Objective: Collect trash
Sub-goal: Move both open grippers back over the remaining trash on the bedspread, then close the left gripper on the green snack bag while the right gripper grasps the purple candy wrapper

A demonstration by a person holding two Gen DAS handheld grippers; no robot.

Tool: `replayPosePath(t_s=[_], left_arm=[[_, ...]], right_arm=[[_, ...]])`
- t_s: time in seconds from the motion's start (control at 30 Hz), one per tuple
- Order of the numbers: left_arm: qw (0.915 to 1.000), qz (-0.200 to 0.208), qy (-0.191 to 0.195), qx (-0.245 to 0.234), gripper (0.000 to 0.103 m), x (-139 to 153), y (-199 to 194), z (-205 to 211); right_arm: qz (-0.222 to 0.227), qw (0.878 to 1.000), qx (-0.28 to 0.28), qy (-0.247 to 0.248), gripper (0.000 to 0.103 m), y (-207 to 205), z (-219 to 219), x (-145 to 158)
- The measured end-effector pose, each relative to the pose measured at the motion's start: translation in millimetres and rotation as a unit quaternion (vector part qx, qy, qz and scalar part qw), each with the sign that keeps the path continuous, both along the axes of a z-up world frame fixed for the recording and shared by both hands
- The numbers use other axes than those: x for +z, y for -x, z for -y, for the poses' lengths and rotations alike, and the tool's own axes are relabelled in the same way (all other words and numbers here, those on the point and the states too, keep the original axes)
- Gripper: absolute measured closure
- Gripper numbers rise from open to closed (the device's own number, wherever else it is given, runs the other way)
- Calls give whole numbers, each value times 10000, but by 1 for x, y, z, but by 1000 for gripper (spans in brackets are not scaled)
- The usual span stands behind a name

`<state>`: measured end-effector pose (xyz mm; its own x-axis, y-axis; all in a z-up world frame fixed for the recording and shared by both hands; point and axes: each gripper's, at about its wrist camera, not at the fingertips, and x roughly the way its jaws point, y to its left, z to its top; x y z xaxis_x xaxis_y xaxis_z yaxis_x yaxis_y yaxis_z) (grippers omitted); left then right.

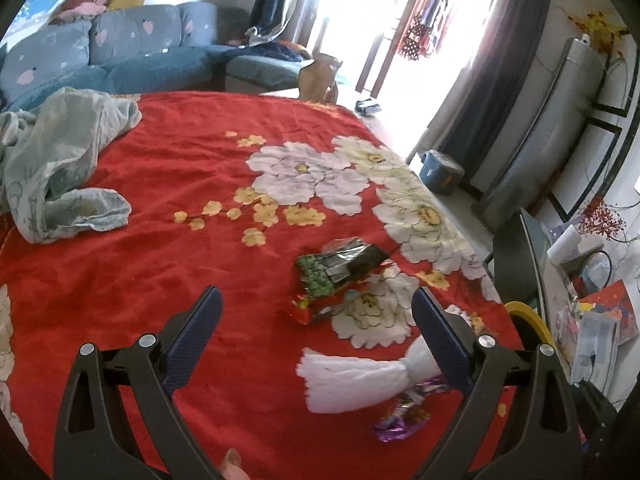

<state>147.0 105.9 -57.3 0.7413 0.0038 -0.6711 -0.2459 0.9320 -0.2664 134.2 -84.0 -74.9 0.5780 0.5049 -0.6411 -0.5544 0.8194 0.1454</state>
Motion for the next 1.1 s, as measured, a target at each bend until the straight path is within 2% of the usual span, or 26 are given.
replayPosePath(t_s=[0.17, 0.23, 0.3, 0.5, 0.6, 0.67, 0.9, 1.1], left_arm=[[9996, -216, 93, -145, 28, -11, -12, -8], [9991, -319, 163, -232, 35, -16, -18, -9], [9982, -417, 256, -341, 37, -21, -25, -9], [9957, -652, 162, -633, 40, -28, -47, -1], [9947, -751, 87, -698, 43, -32, -59, 1], [9938, -801, 44, -765, 46, -34, -68, 3], [9908, -978, -1, -932, 60, -44, -88, 7], [9913, -836, 108, -1008, 72, -41, -83, 6]], right_arm=[[-194, 9996, 192, -85, 61, -8, -17, -7], [-237, 9994, 233, -74, 63, -12, -24, -10], [-295, 9992, 265, -107, 65, -16, -28, -13], [-629, 9972, 349, -199, 75, -30, -41, -27], [-765, 9957, 466, -229, 86, -31, -45, -33], [-829, 9947, 565, -201, 102, -30, -47, -37], [-775, 9947, 624, -250, 103, -19, -39, -33], [-722, 9951, 579, -337, 103, -17, -29, -24]])
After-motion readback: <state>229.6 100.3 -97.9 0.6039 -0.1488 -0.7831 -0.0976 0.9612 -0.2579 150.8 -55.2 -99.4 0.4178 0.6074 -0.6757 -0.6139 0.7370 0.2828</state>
